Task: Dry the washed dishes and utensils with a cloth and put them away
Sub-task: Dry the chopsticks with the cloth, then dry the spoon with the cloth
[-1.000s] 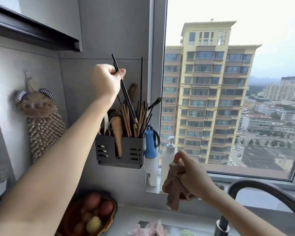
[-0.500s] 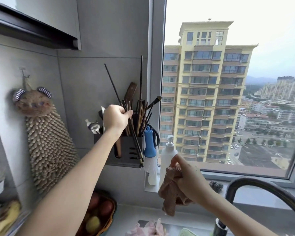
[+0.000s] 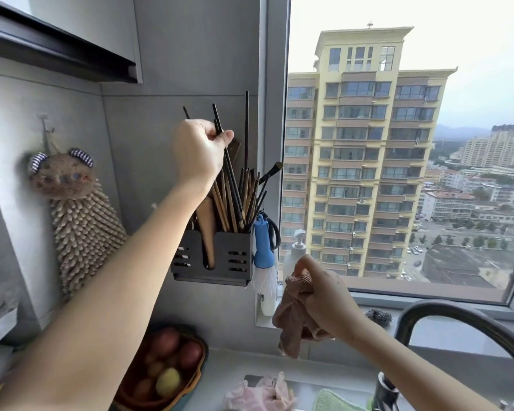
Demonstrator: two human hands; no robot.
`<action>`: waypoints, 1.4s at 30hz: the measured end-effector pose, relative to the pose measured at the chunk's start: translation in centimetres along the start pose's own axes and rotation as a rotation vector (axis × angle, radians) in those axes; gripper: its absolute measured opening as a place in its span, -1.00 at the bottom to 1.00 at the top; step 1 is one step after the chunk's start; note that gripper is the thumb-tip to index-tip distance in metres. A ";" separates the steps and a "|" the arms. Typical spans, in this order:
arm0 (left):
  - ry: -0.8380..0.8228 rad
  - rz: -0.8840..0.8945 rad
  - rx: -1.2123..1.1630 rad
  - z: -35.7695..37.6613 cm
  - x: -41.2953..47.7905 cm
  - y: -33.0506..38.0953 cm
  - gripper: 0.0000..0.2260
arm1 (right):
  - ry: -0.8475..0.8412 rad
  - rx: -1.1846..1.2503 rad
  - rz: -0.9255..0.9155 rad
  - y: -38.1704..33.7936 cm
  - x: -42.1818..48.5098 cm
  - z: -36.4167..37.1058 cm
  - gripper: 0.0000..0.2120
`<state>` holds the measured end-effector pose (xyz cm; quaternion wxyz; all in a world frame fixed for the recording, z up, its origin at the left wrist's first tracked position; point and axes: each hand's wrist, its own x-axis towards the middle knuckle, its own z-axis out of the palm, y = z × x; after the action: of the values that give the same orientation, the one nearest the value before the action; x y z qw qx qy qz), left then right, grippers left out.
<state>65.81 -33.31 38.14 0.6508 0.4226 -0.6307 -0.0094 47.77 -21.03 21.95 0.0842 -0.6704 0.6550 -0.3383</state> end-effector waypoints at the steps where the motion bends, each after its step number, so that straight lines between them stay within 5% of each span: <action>1: -0.020 -0.023 0.014 0.6 -0.4 -0.7 -0.68 | 0.004 0.003 0.002 -0.2 0.1 0.0 -0.75; 6: -0.111 -0.090 0.108 2.4 -1.3 -3.2 -0.71 | 0.002 0.009 0.019 -0.4 0.3 -0.1 -0.73; 11: -0.420 -0.187 0.255 3.6 -3.2 -4.6 -0.70 | 0.019 0.030 -0.005 -0.8 0.3 -0.5 -0.82; 17: -0.364 -0.228 0.108 3.0 -3.9 -3.6 -0.74 | -0.019 0.068 0.001 -0.5 0.2 -1.1 -0.76; 22: -0.187 -0.075 0.180 1.0 -5.0 -0.1 -0.68 | -0.012 0.141 0.015 0.4 -0.7 -1.7 -0.72; 28: -0.256 -0.012 0.015 0.1 -10.2 4.8 -0.87 | 0.046 0.249 0.049 2.4 -4.3 -4.2 -0.74; 31: -0.541 -0.034 -0.166 0.4 -15.1 8.5 -0.86 | 0.095 0.346 0.060 3.7 -8.0 -6.8 -0.80; 34: -1.027 -0.136 -0.340 1.6 -21.4 11.4 -0.54 | 0.148 0.521 0.096 5.2 -12.6 -10.4 -0.80; 37: -1.282 -0.227 -0.446 3.4 -27.5 13.4 -0.31 | 0.169 0.730 0.180 7.2 -17.2 -14.5 -0.78; 42: -1.650 -0.374 -0.636 6.1 -35.9 17.9 -0.55 | 0.211 0.852 0.244 11.4 -24.3 -20.5 -0.63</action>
<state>44.10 -5.50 18.13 0.0657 0.1772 -0.7858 -0.5889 28.98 7.03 22.78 0.3247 -0.4557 0.5366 -0.6316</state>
